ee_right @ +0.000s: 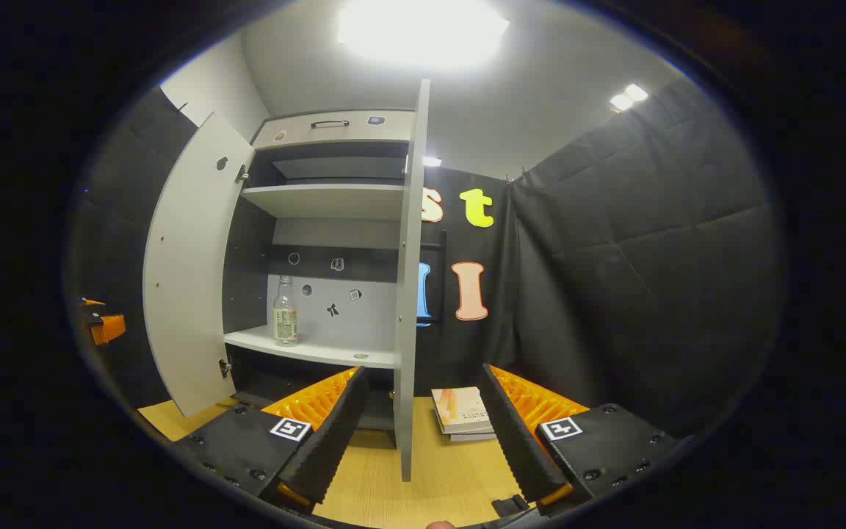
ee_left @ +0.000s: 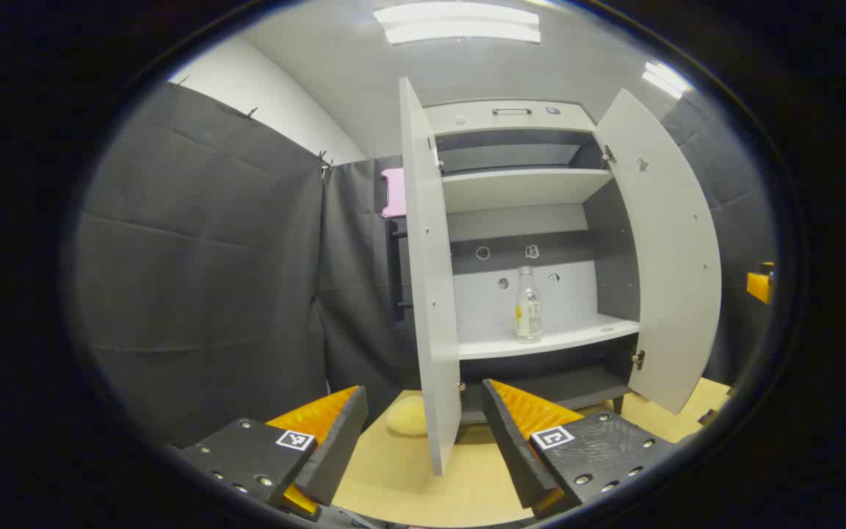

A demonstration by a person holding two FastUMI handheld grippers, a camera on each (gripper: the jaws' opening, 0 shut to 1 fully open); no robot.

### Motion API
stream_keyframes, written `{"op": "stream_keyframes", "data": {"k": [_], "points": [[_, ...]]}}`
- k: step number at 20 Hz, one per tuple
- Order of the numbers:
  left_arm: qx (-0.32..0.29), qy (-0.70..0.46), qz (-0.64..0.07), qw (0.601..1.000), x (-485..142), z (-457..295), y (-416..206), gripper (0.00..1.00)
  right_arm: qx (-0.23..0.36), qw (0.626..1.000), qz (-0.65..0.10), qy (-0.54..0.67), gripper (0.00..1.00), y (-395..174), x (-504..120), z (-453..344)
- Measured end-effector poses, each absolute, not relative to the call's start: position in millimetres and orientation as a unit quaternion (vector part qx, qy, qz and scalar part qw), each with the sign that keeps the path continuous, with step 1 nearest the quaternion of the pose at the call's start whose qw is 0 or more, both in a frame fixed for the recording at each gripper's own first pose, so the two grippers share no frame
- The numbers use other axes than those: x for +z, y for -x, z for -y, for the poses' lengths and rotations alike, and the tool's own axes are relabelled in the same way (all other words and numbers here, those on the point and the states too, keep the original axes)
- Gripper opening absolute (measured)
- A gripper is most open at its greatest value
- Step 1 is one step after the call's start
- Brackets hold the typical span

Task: Grasp the bottle in the cabinet with the left hand and place it on the coaster, then close the right door with the right hand and the left door with the left hand.

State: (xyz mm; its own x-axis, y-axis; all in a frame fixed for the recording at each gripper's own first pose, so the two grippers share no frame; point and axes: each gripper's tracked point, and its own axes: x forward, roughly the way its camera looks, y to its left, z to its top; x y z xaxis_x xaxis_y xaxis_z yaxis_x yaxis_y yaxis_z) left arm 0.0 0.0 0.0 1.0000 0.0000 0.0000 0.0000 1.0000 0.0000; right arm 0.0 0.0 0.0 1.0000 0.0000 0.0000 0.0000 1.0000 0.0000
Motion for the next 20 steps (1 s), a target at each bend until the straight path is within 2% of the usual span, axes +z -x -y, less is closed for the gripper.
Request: {"op": "stream_keyframes", "data": {"k": [20], "points": [[0.0,-0.005,0.005,1.0,6.7,4.7,5.5,0.91,0.013,1.0,0.001,-0.003,0.98,-6.9,-3.0,3.9]]}}
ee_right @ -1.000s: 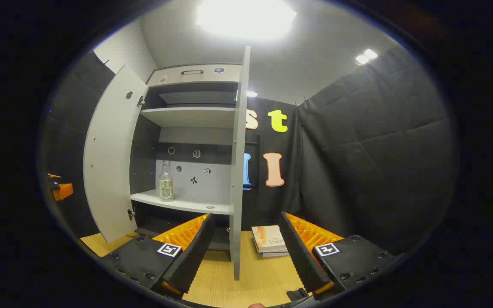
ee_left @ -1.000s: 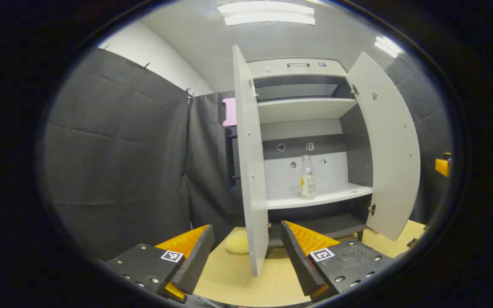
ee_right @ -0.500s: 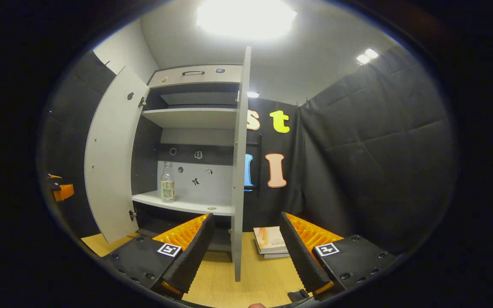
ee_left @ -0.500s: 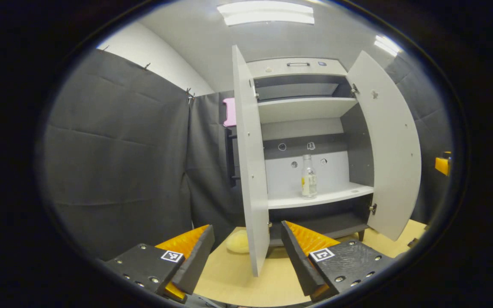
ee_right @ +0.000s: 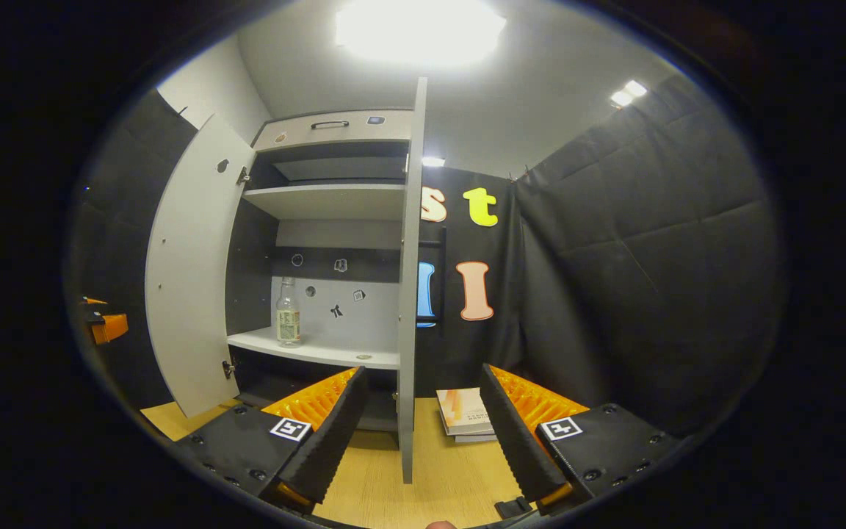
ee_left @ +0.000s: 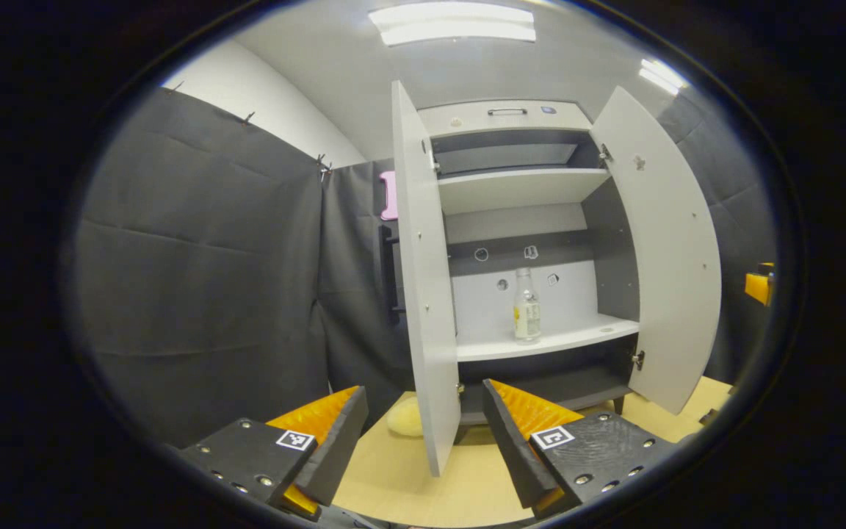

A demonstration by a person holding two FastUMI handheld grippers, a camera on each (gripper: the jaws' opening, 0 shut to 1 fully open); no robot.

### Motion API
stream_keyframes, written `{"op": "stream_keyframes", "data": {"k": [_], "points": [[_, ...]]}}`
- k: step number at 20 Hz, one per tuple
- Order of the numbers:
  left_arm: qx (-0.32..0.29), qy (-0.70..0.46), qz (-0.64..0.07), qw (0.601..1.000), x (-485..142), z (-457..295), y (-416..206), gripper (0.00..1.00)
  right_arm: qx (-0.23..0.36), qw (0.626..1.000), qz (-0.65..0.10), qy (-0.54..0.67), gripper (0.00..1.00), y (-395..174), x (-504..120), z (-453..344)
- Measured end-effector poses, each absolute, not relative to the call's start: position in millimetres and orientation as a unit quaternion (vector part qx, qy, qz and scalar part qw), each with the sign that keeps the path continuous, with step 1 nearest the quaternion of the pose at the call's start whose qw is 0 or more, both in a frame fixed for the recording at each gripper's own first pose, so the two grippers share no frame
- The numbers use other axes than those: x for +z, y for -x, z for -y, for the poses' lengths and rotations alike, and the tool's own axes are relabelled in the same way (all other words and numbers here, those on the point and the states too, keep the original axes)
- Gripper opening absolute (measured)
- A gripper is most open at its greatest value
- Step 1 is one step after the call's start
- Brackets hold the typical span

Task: Grasp the bottle in the cabinet with the left hand and place it on the coaster, then close the right door with the right hand and the left door with the left hand.

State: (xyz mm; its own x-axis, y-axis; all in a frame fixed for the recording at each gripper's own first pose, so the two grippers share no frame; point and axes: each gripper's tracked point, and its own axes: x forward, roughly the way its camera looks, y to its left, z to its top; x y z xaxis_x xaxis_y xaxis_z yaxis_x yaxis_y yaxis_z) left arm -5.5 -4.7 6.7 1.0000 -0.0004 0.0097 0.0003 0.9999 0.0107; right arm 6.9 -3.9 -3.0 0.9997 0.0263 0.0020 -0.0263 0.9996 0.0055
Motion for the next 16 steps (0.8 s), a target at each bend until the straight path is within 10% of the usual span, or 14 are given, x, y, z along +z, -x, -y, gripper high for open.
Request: {"op": "stream_keyframes", "data": {"k": [16], "points": [[-0.067,0.037,0.019,0.997,59.1,103.6,-60.0,0.92,0.033,0.999,-0.015,-0.014,0.97,-15.2,-31.6,42.6]]}}
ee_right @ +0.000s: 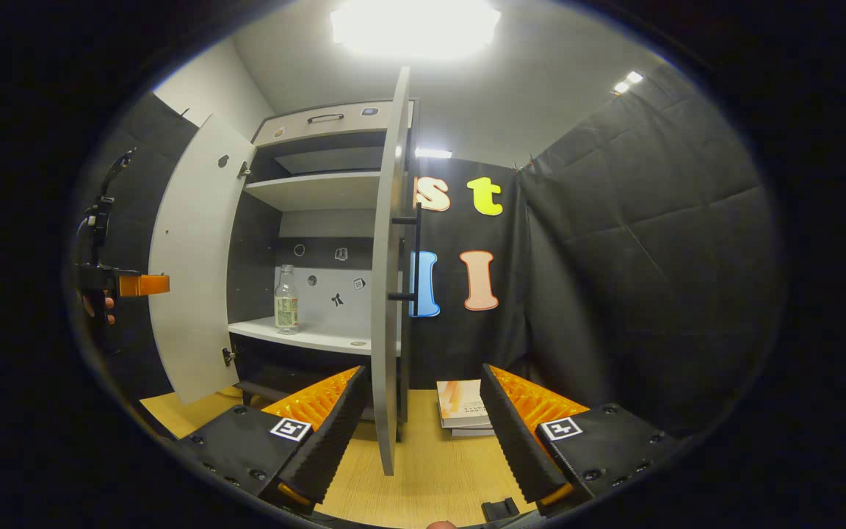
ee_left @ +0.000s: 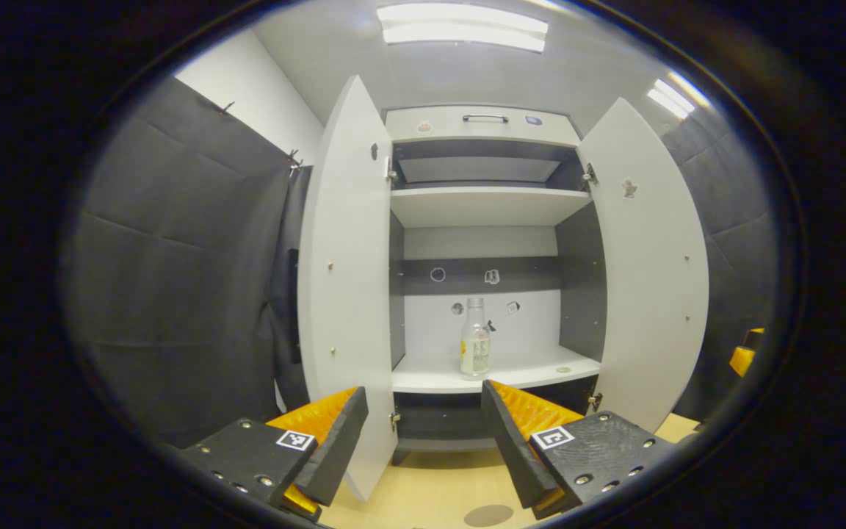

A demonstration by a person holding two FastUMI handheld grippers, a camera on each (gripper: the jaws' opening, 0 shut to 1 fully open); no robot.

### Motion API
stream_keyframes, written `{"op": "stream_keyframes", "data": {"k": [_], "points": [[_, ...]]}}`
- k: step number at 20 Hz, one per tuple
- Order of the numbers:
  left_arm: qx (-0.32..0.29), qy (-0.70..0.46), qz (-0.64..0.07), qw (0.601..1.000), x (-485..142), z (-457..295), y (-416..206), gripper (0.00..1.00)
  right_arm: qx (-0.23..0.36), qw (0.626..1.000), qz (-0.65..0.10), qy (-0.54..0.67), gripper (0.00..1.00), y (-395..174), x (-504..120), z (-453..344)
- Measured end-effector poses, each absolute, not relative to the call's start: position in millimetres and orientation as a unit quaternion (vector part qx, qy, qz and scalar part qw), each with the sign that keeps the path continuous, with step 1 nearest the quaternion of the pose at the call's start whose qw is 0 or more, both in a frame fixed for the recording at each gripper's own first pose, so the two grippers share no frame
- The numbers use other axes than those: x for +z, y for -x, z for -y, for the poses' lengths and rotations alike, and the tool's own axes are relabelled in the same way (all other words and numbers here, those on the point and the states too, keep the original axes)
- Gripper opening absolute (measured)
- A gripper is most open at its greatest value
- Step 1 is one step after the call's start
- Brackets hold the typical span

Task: Grasp the bottle in the cabinet with the left hand and place it on the coaster, then close the right door with the right hand and the left door with the left hand.

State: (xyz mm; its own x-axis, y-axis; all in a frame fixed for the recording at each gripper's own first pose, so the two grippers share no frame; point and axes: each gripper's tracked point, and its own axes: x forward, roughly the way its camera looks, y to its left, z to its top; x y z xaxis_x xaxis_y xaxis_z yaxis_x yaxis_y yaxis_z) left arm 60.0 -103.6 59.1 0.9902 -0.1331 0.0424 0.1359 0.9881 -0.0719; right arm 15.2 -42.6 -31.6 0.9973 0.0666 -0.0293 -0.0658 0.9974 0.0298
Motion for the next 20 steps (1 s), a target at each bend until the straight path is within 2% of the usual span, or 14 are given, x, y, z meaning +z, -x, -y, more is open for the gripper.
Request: {"op": "stream_keyframes", "data": {"k": [4,5,9,10,12,19,20], "points": [[-0.095,0.03,0.03,0.995,74.4,125.6,-95.9,0.91,0.006,1.0,-0.02,-0.012,0.97,-23.8,-35.7,53.7],[-0.103,0.029,0.033,0.994,77.8,132.1,-108.3,0.91,-0.003,1.0,-0.02,-0.013,0.94,-24.9,-35.5,57.2],[-0.127,0.037,0.029,0.991,81.1,154.7,-153.9,0.92,-0.03,0.999,-0.024,-0.015,0.97,-32.9,-41.9,63.1],[-0.132,0.039,0.027,0.99,81.6,159.3,-166.2,0.92,-0.036,0.999,-0.025,-0.016,0.94,-35.8,-43.2,65.4],[-0.139,0.044,0.025,0.989,82.5,167.6,-189.4,0.92,-0.048,0.998,-0.026,-0.018,0.98,-39.2,-45.4,67.8],[-0.151,0.061,0.023,0.986,87.4,189.0,-268.9,0.92,-0.1,0.994,-0.042,-0.006,0.94,-48.2,-57.8,89.0],[-0.154,0.063,0.022,0.986,88.4,193.1,-279.2,0.92,-0.108,0.993,-0.045,-0.006,0.98,-49.4,-59.9,92.0]]}}
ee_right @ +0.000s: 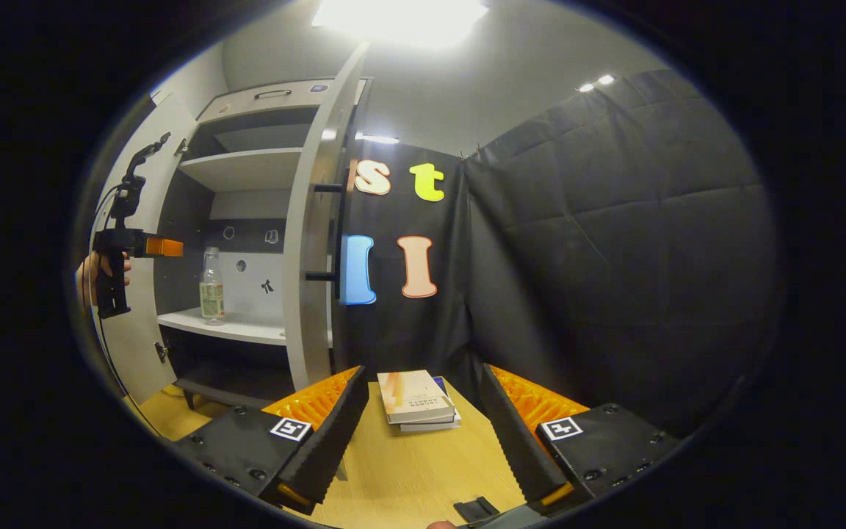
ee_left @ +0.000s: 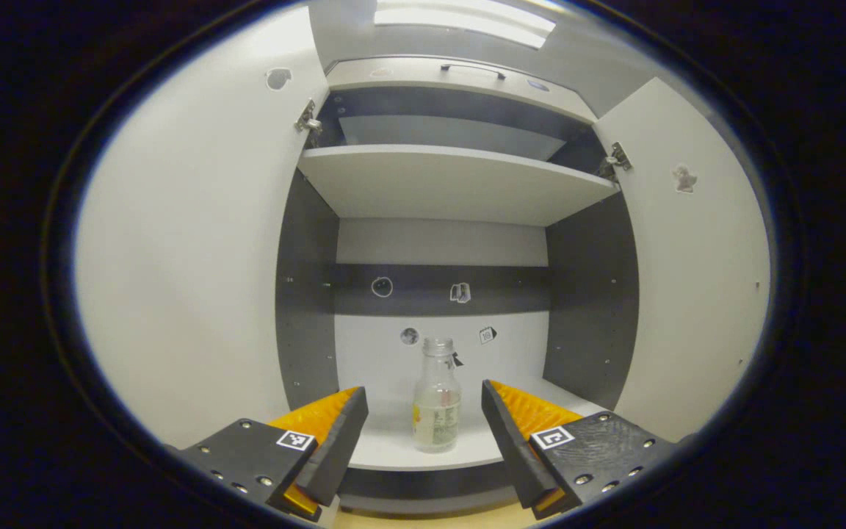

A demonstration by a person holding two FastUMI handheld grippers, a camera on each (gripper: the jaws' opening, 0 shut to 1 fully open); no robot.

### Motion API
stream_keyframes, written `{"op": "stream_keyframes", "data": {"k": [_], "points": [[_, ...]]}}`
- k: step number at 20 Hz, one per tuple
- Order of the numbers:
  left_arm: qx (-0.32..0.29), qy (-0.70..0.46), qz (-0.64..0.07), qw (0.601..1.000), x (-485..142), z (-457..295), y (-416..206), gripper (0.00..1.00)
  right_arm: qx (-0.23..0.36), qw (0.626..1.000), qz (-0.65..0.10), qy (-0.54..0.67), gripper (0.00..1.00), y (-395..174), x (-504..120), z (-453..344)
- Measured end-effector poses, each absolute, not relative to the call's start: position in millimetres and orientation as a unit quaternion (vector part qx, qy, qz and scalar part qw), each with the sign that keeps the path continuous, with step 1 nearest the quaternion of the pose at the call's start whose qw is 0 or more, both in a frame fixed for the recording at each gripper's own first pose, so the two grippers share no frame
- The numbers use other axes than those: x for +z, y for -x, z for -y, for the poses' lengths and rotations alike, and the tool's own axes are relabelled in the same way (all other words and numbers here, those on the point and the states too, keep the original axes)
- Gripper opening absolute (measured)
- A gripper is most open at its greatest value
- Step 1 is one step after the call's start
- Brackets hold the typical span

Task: Grasp the bottle in the cabinet with the left hand and place it on the coaster, then close the right door with the right hand and the left door with the left hand.

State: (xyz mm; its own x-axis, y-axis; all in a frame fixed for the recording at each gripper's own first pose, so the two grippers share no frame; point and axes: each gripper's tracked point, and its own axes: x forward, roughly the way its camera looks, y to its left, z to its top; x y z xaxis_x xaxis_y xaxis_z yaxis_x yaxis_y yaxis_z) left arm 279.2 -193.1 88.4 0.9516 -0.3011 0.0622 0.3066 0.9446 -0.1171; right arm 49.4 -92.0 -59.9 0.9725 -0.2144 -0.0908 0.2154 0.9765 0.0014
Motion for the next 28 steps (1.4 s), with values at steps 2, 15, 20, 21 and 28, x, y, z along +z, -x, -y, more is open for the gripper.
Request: {"op": "stream_keyframes", "data": {"k": [2,15,20,21,28], "points": [[-0.163,0.063,0.018,0.985,86.2,201.4,-300.0,0.91,-0.125,0.991,-0.051,-0.003,0.94,-50.0,-63.7,98.5],[-0.182,0.042,-0.018,0.982,61.2,244.5,-399.0,0.89,-0.181,0.981,-0.076,0.004,0.97,-52.1,-77.5,107.4],[-0.174,0.035,-0.021,0.984,56.1,250.0,-408.5,0.52,-0.179,0.981,-0.079,0.004,0.98,-52.8,-81.0,106.3],[-0.174,0.03,-0.017,0.984,59.6,248.3,-409.1,0.52,-0.177,0.981,-0.079,0.005,0.98,-52.8,-80.3,105.9],[-0.196,0.022,-0.006,0.98,71.0,260.9,-383.2,0.39,-0.155,0.985,-0.074,0.002,0.98,-52.4,-76.3,105.3]]}}
